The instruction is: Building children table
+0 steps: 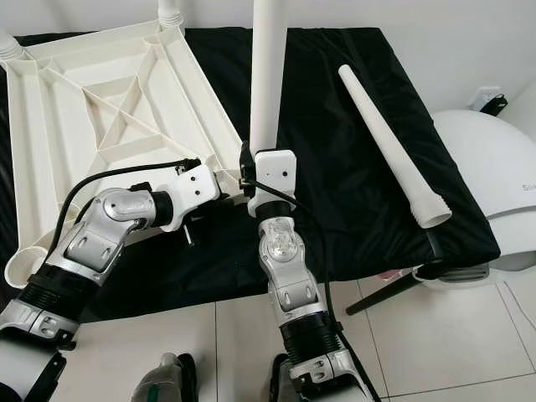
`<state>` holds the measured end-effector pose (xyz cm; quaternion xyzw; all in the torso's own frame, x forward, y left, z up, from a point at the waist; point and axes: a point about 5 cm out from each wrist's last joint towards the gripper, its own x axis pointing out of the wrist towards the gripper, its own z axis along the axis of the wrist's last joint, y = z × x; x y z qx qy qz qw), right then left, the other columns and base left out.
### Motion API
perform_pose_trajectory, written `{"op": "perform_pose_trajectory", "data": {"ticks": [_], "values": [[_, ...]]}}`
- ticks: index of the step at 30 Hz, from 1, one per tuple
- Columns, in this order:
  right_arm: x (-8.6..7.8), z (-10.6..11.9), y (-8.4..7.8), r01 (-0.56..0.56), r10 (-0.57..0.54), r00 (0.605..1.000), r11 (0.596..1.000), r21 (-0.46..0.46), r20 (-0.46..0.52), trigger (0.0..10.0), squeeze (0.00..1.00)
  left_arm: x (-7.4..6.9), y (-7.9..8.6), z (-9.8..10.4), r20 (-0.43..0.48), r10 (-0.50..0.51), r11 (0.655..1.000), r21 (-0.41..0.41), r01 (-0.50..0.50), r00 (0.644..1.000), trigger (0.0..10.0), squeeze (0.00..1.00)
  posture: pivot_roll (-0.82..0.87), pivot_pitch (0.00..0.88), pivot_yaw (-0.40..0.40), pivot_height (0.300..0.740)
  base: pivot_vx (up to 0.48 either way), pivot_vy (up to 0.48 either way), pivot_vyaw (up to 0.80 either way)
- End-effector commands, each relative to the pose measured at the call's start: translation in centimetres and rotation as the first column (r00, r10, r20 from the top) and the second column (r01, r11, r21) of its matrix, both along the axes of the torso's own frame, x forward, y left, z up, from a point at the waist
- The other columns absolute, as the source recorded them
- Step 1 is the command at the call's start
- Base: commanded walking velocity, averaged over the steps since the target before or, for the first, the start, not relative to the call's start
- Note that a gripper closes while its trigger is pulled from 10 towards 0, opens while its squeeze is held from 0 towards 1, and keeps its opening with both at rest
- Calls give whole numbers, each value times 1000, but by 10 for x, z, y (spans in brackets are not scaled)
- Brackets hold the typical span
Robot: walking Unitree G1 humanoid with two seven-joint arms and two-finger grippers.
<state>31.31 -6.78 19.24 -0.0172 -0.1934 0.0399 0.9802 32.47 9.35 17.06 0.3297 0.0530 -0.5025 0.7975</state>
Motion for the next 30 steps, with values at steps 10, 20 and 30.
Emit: {"op": "perform_pose_trajectory", "data": {"ticks": [10, 20, 30], "values": [[9, -17, -68, 292, -290, 953, 956, 4, -87, 10000, 1000, -15, 13, -51, -203, 4, 995, 95, 15, 979, 10000, 0, 70, 193, -6, 740, 0, 0, 0], [11, -15, -71, 235, -234, 969, 972, 2, -79, 10000, 1000, -15, 13, -50, -203, 6, 995, 95, 14, 979, 10000, 0, 67, 197, -5, 740, 0, 0, 0], [20, -7, -74, 4, -4, 997, 1000, 12, -74, 10000, 0, -14, 13, -50, -201, 9, 996, 91, 10, 980, 10000, 0, 64, 199, -7, 740, 0, 0, 0]]}}
